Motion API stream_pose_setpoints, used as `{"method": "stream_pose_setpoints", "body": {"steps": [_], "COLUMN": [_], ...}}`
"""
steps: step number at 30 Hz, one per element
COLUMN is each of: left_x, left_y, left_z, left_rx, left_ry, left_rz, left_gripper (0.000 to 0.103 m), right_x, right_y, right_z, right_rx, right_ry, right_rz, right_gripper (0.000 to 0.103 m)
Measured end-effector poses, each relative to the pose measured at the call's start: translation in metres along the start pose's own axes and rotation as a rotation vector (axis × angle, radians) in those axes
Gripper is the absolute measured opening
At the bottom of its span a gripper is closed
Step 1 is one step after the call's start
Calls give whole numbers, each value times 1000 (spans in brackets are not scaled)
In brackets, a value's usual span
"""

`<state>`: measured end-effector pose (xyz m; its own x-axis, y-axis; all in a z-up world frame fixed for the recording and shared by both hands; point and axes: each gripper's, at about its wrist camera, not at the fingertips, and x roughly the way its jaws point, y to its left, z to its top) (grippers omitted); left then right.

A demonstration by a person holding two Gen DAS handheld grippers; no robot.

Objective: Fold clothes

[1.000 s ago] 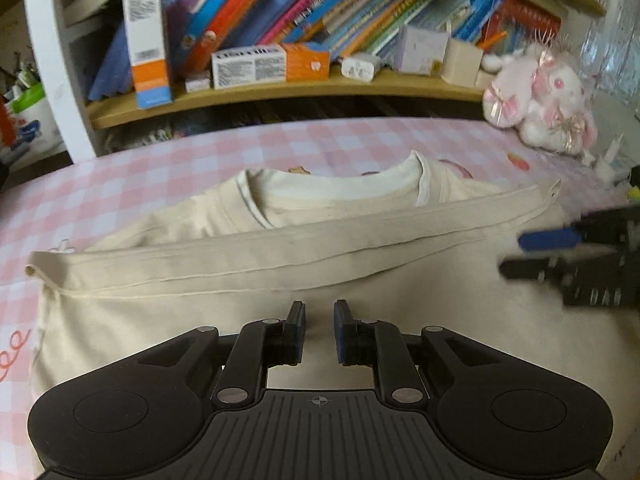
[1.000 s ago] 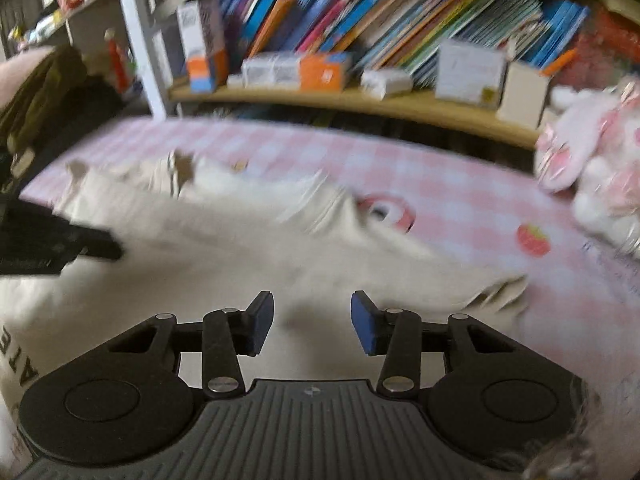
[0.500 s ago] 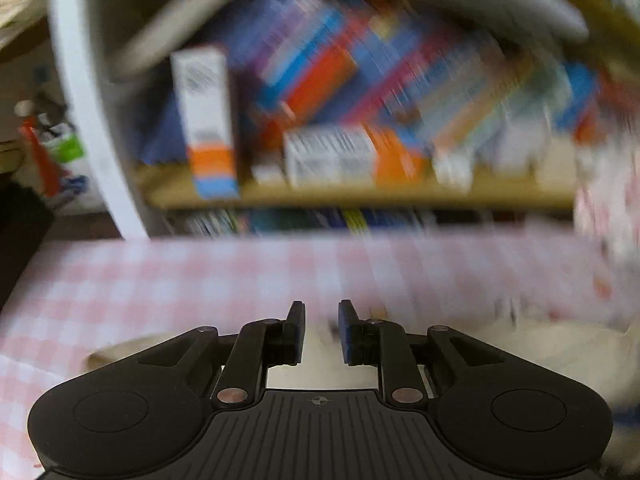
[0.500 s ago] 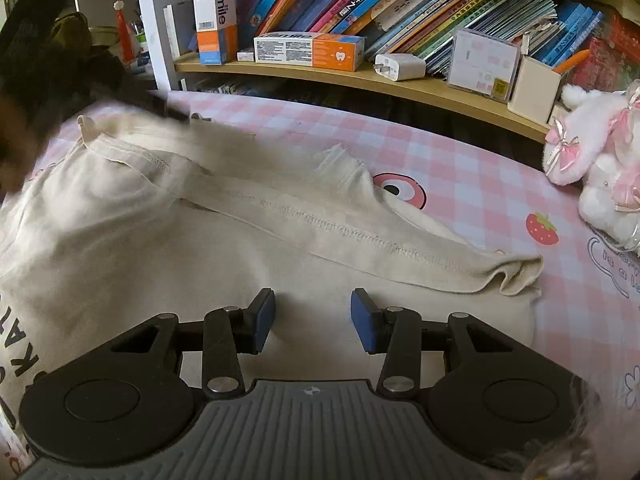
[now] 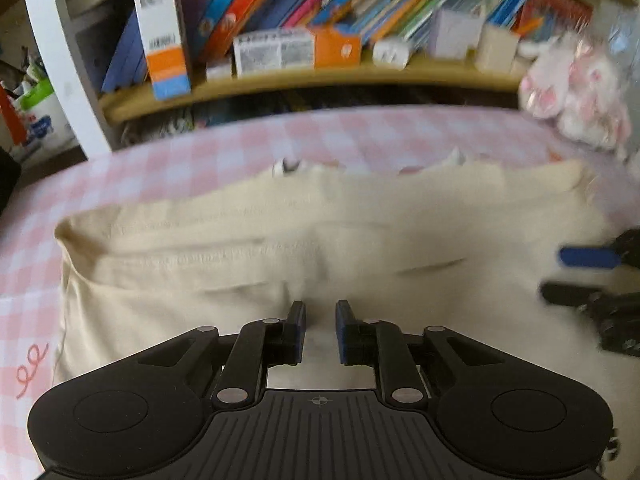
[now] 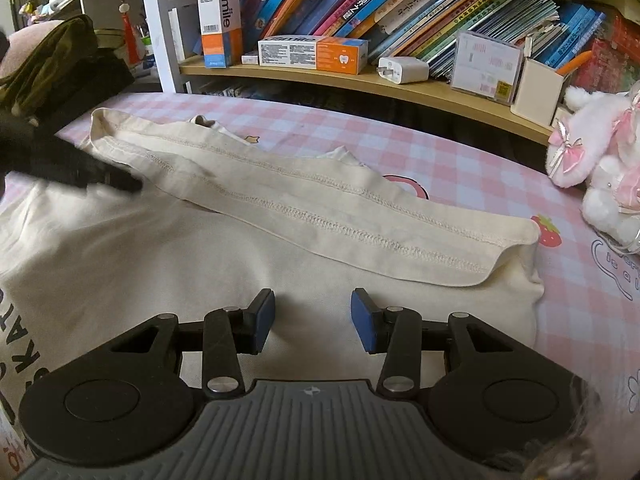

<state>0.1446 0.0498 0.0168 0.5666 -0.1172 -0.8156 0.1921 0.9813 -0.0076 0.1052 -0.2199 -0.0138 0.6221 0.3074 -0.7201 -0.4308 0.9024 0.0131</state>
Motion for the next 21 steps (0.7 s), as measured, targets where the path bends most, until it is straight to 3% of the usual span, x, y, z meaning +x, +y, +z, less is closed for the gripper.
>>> {"method": "stream_pose_setpoints", "body": {"steps": [6,12,16,21], "left_x": [10,19,23,3], "left_y": [-2,10,37,73], "left_z": [15,57,74,69], "left_rx": [-16,-65,-183,-348], "left_ry": [-1,-85,-127,-211], "left_rz": [19,33,45,55], "left_gripper": [15,16,16,16], "right_x": [-1,-2,-2,-2], "right_y": [0,-1,-1,-3], "right_z": [-1,-2,-2,-2], "right_rx": [2,-1,-1,0], "right_ry": [-3,-6,-5,-2], "right_rz": [7,12,15,23], "right_gripper": [42,42,42,42]}}
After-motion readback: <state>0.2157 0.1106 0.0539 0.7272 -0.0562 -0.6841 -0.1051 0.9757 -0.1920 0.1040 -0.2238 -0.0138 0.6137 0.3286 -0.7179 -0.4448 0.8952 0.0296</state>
